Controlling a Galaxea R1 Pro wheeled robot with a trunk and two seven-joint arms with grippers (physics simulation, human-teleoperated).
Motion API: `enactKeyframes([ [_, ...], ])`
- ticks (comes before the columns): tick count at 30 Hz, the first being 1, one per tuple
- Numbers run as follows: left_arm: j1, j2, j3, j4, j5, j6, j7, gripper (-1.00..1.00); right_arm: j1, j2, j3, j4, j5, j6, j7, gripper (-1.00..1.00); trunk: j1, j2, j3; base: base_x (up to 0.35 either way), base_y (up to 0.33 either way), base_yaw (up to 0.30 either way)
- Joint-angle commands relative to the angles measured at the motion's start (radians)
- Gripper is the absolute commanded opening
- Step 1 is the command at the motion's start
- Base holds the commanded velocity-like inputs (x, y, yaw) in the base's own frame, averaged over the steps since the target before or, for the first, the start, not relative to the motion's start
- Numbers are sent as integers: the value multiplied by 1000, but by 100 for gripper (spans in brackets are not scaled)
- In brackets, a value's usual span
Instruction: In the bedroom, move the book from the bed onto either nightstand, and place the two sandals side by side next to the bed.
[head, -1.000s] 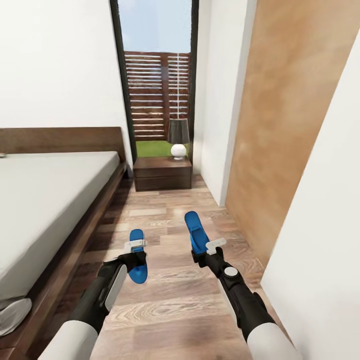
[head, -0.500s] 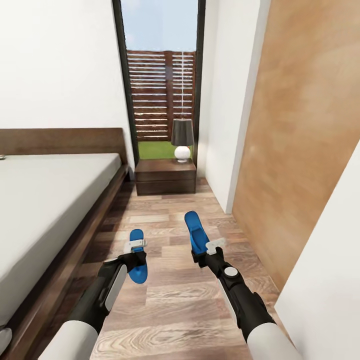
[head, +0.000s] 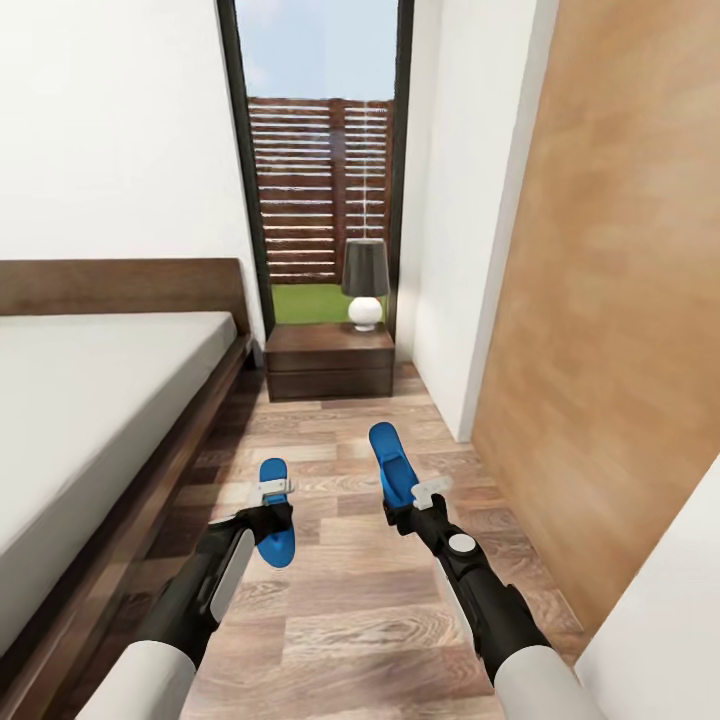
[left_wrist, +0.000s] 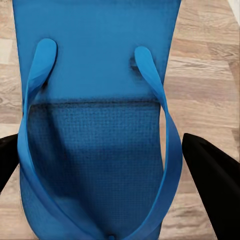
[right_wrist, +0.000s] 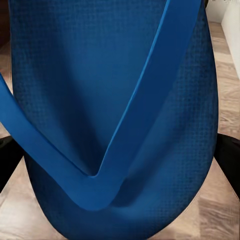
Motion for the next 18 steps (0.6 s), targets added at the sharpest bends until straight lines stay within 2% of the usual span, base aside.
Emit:
enactKeyframes([
  [1,0,0,-2,-1,10,4,8,-100,0,0,-1,-2,9,6,5,-100,0,0,-1,330,0,0],
  [18,0,0,-2,-1,11,4,8,-100,0,0,-1,-1,10,6,4,-100,0,0,-1,330,0,0],
])
